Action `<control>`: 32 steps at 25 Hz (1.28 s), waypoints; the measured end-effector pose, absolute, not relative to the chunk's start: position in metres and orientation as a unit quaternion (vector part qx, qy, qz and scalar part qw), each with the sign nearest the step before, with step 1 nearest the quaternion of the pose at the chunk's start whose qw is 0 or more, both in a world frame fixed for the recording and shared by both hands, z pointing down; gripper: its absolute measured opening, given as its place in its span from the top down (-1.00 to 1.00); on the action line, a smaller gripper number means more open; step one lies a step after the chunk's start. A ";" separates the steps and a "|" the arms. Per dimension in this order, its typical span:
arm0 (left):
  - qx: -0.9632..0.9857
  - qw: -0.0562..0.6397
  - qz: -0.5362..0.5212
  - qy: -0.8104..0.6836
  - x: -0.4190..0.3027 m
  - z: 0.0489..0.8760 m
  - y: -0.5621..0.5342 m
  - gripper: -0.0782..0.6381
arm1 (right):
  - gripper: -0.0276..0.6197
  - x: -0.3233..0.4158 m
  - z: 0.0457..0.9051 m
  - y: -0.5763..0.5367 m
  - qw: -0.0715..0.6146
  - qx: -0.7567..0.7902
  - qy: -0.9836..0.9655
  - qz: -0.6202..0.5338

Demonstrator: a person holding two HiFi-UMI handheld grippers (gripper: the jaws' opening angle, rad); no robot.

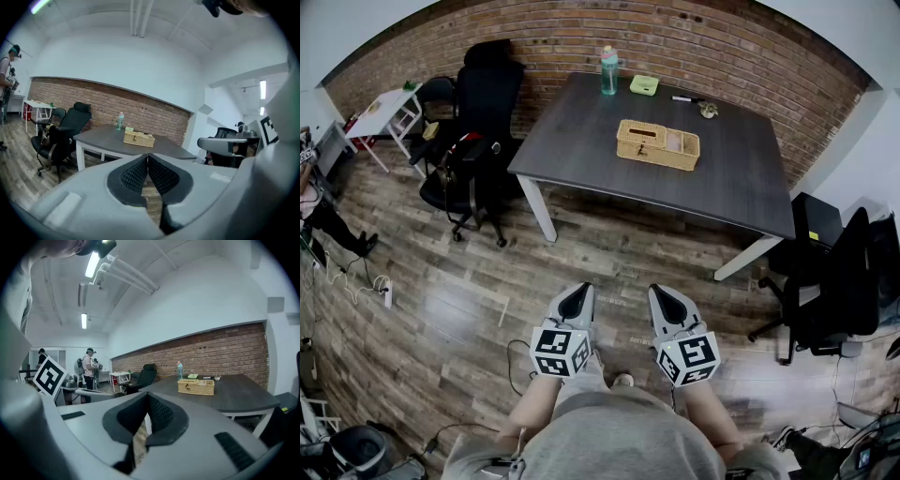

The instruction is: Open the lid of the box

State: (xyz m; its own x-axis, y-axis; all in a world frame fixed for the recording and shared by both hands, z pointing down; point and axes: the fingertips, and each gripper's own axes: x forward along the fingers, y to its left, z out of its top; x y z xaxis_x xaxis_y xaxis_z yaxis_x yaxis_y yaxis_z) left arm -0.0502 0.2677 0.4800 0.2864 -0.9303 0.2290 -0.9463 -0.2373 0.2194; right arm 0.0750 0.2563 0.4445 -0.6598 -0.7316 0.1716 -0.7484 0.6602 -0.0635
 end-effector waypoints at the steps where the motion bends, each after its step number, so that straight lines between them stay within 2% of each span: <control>1: 0.788 0.158 0.027 -0.594 -0.039 0.479 0.277 0.73 | 0.91 0.084 0.442 0.264 0.059 0.407 -0.909 0.068; 5: 0.799 0.147 0.035 -0.582 -0.002 0.471 0.305 0.73 | 0.91 0.112 0.434 0.291 0.039 0.408 -0.909 0.074; 10: 0.808 0.126 0.035 -0.575 0.008 0.450 0.312 0.73 | 0.91 0.124 0.424 0.306 0.035 0.412 -0.908 0.067; 32: 0.843 0.106 0.044 -0.526 -0.025 0.443 0.291 0.73 | 0.91 0.082 0.422 0.295 0.013 0.452 -0.888 0.079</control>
